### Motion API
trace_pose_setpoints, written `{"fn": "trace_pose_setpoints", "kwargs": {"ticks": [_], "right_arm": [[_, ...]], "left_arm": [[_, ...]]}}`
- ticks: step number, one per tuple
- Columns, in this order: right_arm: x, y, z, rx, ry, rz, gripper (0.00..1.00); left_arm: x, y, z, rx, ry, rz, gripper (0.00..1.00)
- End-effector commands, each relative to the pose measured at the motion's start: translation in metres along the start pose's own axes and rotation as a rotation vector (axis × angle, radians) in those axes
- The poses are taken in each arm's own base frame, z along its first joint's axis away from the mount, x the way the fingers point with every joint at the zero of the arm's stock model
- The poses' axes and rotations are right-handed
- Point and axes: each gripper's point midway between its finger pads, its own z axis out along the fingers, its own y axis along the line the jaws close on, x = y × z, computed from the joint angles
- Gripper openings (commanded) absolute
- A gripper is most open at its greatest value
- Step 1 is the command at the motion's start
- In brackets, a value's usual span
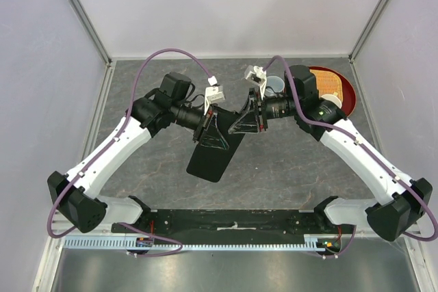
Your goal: Sort the hair-cutting tools
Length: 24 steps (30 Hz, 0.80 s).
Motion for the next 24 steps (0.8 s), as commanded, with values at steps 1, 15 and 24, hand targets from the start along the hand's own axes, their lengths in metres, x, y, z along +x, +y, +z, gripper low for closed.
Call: {"fn": "trace_pose_setpoints", "kwargs": {"ticks": [1,15,24], "right_arm": [[-0.025,-0.003,-0.004,0.069,-0.045,-0.074,0.00],[-0.151,-0.007,-0.094,0.619,-0.567,-0.210,0.00],[-0.211,-0.009,-0.153,0.759,-1.030,0.066,0.00]], "left_arm": [[-0.025,-0.018,-0.010,0.023,-0.054,0.109,0.10],[-0.119,0.016,-0.122,-0.742,-0.689,0.143,0.96],[-0.147,0.011,-0.112,-0.610,-0.841,0.009,0.97]]}}
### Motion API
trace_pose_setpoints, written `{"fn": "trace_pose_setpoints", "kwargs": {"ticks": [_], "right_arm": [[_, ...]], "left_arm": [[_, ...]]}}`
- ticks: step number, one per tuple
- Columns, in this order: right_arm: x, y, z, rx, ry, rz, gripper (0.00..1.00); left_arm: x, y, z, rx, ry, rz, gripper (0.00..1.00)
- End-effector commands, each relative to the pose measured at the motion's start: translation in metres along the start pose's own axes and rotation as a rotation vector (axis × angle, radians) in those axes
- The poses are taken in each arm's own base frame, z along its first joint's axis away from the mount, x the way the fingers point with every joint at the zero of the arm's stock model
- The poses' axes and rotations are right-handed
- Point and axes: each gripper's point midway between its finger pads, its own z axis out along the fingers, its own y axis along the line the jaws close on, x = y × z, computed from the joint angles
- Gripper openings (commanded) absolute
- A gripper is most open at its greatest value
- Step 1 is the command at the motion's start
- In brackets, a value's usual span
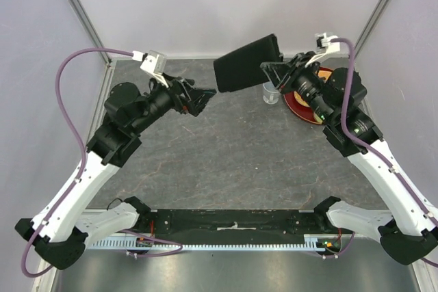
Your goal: Sort the hair-cutting tools
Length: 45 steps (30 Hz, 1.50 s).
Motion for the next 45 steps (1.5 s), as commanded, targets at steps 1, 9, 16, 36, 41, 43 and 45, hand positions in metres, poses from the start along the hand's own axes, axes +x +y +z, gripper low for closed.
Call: {"fn": "trace_pose_setpoints", "kwargs": {"ticks": [1,9,16,36,41,43,45], "right_arm": [[-0.099,0.013,-0.003,0.035,-0.338,0.307,0.00],[-0.066,-0.015,0.031,0.285,-0.168,0.468,0.00],[-0.030,-0.026,0.042,0.399,-0.077,0.482,0.00],[0.036,0.006,0.066,0.339,0.155,0.678,0.00],[0.049,0.011,0.067,0.327,0.206,0.708,0.00],[0.052,0.012,0.067,0.327,0.219,0.714,0.00],[0.053,0.011,0.066,0.331,0.222,0.712,0.00]], "left_arm": [[-0.003,-0.022,0.023,0.148,-0.047,-0.041,0.97],[0.034,-0.013,0.054,0.224,0.009,0.351,0.96],[0.030,-0.007,0.059,0.104,-0.029,0.588,0.96],[0.089,-0.001,0.110,-0.013,-0.007,0.866,0.96],[0.086,0.006,0.115,-0.065,-0.039,0.920,0.90],[0.088,0.009,0.118,-0.082,-0.036,0.934,0.73],[0.086,0.010,0.117,-0.093,-0.036,0.940,0.58]]}}
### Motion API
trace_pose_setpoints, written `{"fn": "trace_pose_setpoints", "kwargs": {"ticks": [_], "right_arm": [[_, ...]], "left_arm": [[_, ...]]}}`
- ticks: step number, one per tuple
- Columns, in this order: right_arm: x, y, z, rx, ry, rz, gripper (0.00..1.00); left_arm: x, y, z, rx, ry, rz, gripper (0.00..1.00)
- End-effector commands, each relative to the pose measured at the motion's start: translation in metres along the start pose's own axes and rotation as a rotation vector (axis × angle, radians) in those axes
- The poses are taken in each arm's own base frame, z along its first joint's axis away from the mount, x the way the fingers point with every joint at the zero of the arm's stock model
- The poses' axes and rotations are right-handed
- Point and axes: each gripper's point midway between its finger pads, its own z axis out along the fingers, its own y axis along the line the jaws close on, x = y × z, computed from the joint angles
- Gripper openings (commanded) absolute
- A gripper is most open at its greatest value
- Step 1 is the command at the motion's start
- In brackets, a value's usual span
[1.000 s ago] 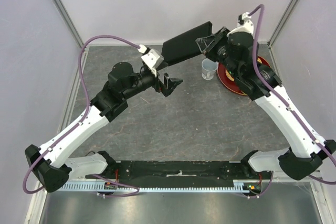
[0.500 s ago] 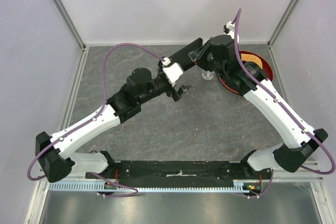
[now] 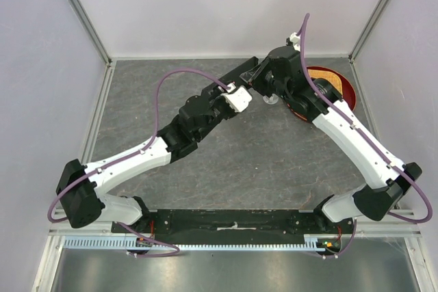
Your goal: Sort the hair-cutting tools
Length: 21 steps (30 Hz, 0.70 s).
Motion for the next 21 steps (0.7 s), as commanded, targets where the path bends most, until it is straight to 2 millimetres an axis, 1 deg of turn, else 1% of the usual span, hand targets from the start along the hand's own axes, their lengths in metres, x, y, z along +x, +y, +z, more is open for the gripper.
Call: {"fn": "trace_pose_setpoints", "kwargs": {"ticks": [1,2,3,4,6,7,9,10,11,12,13,14,15,16,17,19,20,21], "right_arm": [[-0.004,0.048,-0.021,-0.176,0.025,0.088,0.00],[-0.006,0.048,-0.024,-0.179,0.022,0.087,0.02],[-0.005,0.047,-0.024,-0.178,0.021,0.076,0.08],[-0.005,0.046,-0.022,-0.180,0.016,0.068,0.19],[-0.006,0.048,-0.025,-0.197,0.014,0.051,0.34],[-0.006,0.045,-0.024,-0.197,0.012,0.027,0.49],[-0.009,0.044,-0.028,-0.208,0.011,0.004,0.60],[-0.010,0.037,-0.027,-0.199,0.006,-0.031,0.68],[-0.014,0.037,-0.035,-0.210,-0.006,-0.050,0.71],[-0.017,0.035,-0.039,-0.220,-0.011,-0.083,0.74],[-0.019,0.029,-0.040,-0.221,-0.024,-0.117,0.79],[-0.027,0.028,-0.054,-0.243,-0.056,-0.155,0.82],[-0.032,0.024,-0.060,-0.249,-0.077,-0.162,0.83],[-0.036,0.016,-0.060,-0.248,-0.106,-0.168,0.85],[-0.047,0.015,-0.078,-0.268,-0.150,-0.183,0.87],[-0.057,0.009,-0.088,-0.270,-0.188,-0.226,0.88],[-0.060,0.008,-0.097,-0.285,-0.202,-0.275,0.88],[-0.062,0.009,-0.101,-0.299,-0.202,-0.309,0.87]], "left_arm": [[-0.011,0.013,0.002,-0.072,-0.042,0.060,0.46],[-0.009,0.011,0.001,-0.062,-0.034,0.066,0.37],[-0.007,0.009,0.000,-0.052,-0.027,0.070,0.25],[-0.007,0.008,-0.001,-0.045,-0.022,0.071,0.02],[-0.002,0.006,-0.003,-0.029,-0.002,0.066,0.02],[-0.005,0.007,-0.005,-0.025,-0.005,0.060,0.02],[-0.003,0.002,-0.009,0.005,0.015,0.038,0.02],[-0.003,0.002,-0.011,0.015,0.020,0.029,0.02],[-0.008,0.000,-0.016,0.038,0.006,0.012,0.02],[-0.004,-0.005,-0.020,0.068,0.031,0.007,0.02],[-0.006,-0.007,-0.022,0.085,0.032,-0.004,0.02],[-0.011,-0.010,-0.027,0.115,0.022,-0.024,0.02],[-0.004,-0.016,-0.032,0.149,0.053,-0.029,0.02],[-0.004,-0.018,-0.035,0.162,0.060,-0.041,0.02],[-0.006,-0.021,-0.038,0.178,0.051,-0.066,0.02],[0.000,-0.027,-0.051,0.222,0.089,-0.080,0.02],[-0.001,-0.032,-0.055,0.252,0.088,-0.101,0.02],[-0.006,-0.032,-0.062,0.271,0.080,-0.111,0.02]]}}
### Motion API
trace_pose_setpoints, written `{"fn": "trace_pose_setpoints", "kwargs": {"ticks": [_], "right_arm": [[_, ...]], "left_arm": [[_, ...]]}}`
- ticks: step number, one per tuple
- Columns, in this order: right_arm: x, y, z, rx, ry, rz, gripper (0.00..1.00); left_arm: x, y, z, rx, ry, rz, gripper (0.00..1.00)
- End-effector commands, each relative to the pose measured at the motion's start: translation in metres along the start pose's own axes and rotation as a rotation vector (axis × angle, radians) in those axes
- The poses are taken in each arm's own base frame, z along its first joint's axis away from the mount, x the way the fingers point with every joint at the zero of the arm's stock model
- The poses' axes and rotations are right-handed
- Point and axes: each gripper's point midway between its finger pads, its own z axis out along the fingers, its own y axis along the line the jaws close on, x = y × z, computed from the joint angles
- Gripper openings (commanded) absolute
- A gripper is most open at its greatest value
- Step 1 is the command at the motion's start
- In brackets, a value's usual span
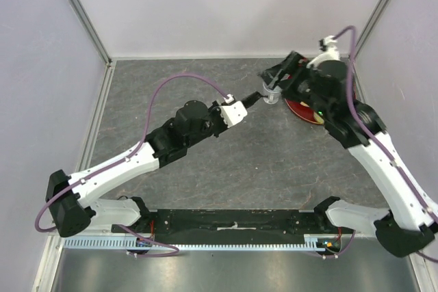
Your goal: Sort the hair-cutting tools
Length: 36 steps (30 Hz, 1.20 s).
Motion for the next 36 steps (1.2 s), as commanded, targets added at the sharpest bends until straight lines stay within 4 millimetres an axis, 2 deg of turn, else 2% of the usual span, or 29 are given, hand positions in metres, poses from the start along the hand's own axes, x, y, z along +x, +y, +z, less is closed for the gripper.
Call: {"fn": "trace_pose_setpoints", "kwargs": {"ticks": [1,3,6,7,9,10,12,15,21,27,29,31,36], "right_arm": [[-0.034,0.028,-0.036,-0.177,-0.098,-0.179,0.86],[-0.023,0.029,-0.040,-0.218,-0.033,-0.252,0.85],[0.006,0.029,-0.040,-0.292,0.097,-0.284,0.84],[0.013,0.030,-0.042,-0.311,0.123,-0.285,0.84],[0.037,0.030,-0.042,-0.378,0.221,-0.280,0.85],[0.045,0.030,-0.043,-0.402,0.249,-0.274,0.85],[0.067,0.028,-0.046,-0.475,0.321,-0.271,0.84],[0.086,0.024,-0.056,-0.551,0.376,-0.293,0.84],[0.096,0.027,-0.070,-0.633,0.409,-0.315,0.83],[0.106,0.031,-0.089,-0.724,0.443,-0.325,0.83],[0.112,0.032,-0.100,-0.773,0.463,-0.330,0.83],[0.123,0.023,-0.102,-0.788,0.496,-0.331,0.83],[0.152,-0.007,-0.083,-0.730,0.563,-0.299,0.80]], "left_arm": [[-0.030,-0.012,-0.034,0.125,-0.061,-0.099,0.02],[-0.038,-0.018,-0.047,0.182,-0.076,-0.114,0.02],[-0.044,-0.025,-0.062,0.237,-0.073,-0.140,0.02],[-0.052,-0.024,-0.069,0.251,-0.090,-0.149,0.02],[-0.051,-0.035,-0.080,0.324,-0.065,-0.165,0.02],[-0.058,-0.034,-0.087,0.338,-0.074,-0.181,0.02],[-0.062,-0.037,-0.096,0.362,-0.082,-0.199,0.02],[-0.064,-0.036,-0.106,0.358,-0.100,-0.207,0.02],[-0.063,-0.042,-0.116,0.408,-0.063,-0.222,0.02],[-0.056,-0.052,-0.131,0.479,0.018,-0.248,0.02],[-0.045,-0.062,-0.138,0.525,0.084,-0.272,0.02],[-0.037,-0.070,-0.140,0.553,0.148,-0.314,0.02],[-0.001,-0.093,-0.142,0.610,0.352,-0.404,0.02]]}}
